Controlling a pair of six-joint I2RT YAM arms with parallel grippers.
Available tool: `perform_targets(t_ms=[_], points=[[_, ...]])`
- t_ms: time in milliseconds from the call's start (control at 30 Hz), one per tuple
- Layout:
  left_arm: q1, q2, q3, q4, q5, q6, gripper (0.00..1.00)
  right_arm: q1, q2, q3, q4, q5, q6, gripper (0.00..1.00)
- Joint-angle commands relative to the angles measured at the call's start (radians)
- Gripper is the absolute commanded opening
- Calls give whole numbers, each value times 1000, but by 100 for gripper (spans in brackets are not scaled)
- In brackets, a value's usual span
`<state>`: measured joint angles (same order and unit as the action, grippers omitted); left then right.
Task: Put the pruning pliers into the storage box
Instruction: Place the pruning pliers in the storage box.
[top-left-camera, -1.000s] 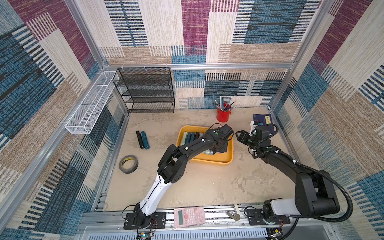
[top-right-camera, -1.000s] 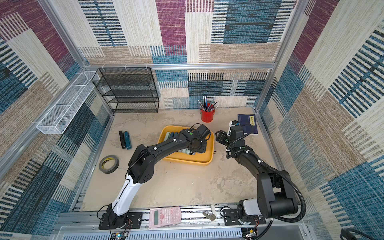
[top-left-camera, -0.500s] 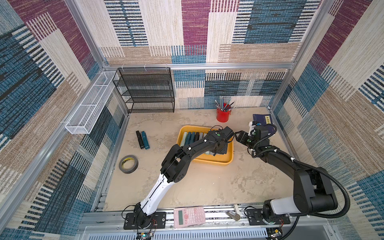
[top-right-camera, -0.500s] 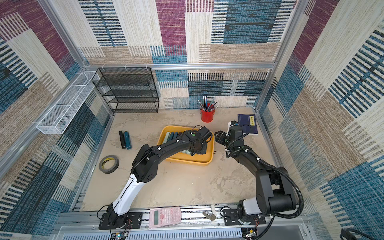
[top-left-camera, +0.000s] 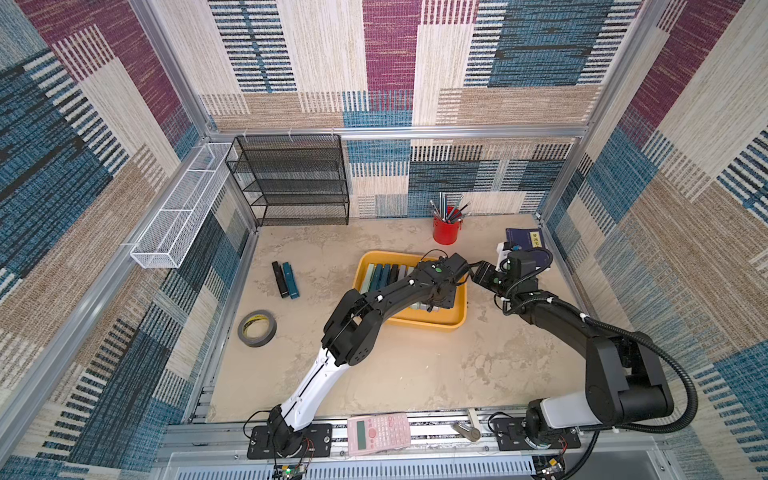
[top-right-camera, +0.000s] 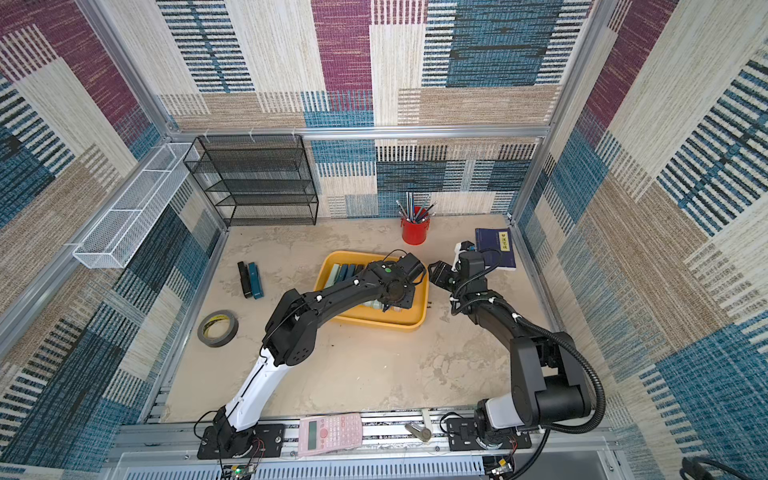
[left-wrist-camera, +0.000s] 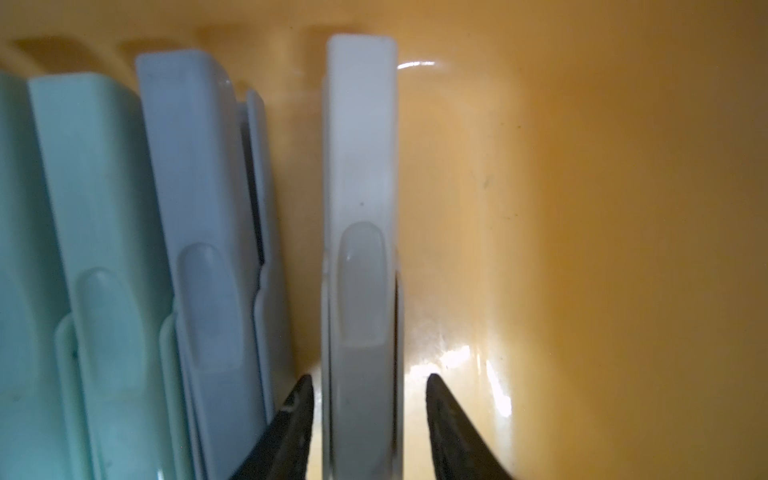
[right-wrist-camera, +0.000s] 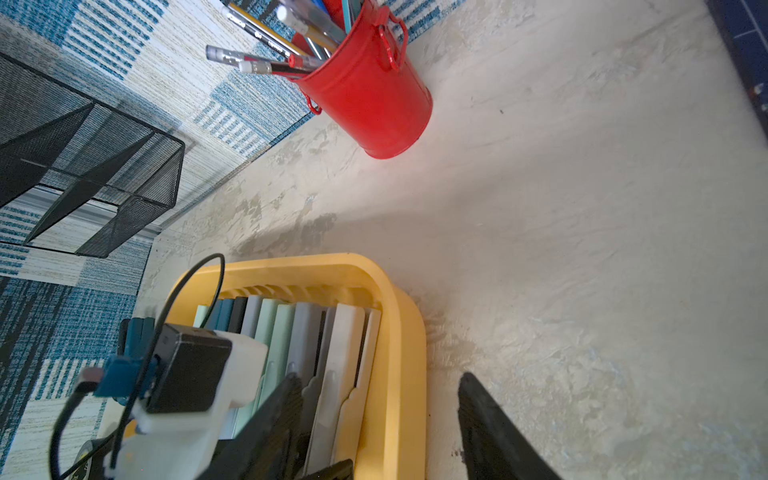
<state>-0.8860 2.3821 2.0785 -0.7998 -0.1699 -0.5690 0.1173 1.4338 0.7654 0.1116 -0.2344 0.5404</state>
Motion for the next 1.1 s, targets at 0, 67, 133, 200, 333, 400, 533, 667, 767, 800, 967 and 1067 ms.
perform_targets(t_ms=[0,67,133,200,333,400,533,667,767,800,967,1067], points=[[2,-34,5,-9,-19,41,48,1,-17,3,-2,7,-19,62],[3,-63,6,-8,-17,57,49,1,-26,8,-24,15,-34,62],[2,-101,6,-7,-26,80,51,1,-33,17,-49,24,-48,62],[4,-145,4,-3,-40,114,51,1,-45,22,-69,27,-59,62],[33,-233,-37,10,-85,164,52,5,-56,49,-114,21,-80,62],[78,-297,-108,41,-77,172,53,22,-57,83,-166,31,-95,62],[198,-464,-344,172,-76,182,54,98,-44,151,-249,122,-130,63],[335,-598,-536,232,-43,181,54,173,21,210,-307,155,-133,64],[423,-674,-655,274,-17,195,54,225,87,238,-318,148,-116,67],[450,-689,-688,291,3,199,54,237,113,249,-325,136,-106,67],[579,-697,-799,350,136,199,54,301,222,296,-335,148,-44,71],[614,-678,-822,372,190,202,54,316,273,320,-347,161,-11,72]])
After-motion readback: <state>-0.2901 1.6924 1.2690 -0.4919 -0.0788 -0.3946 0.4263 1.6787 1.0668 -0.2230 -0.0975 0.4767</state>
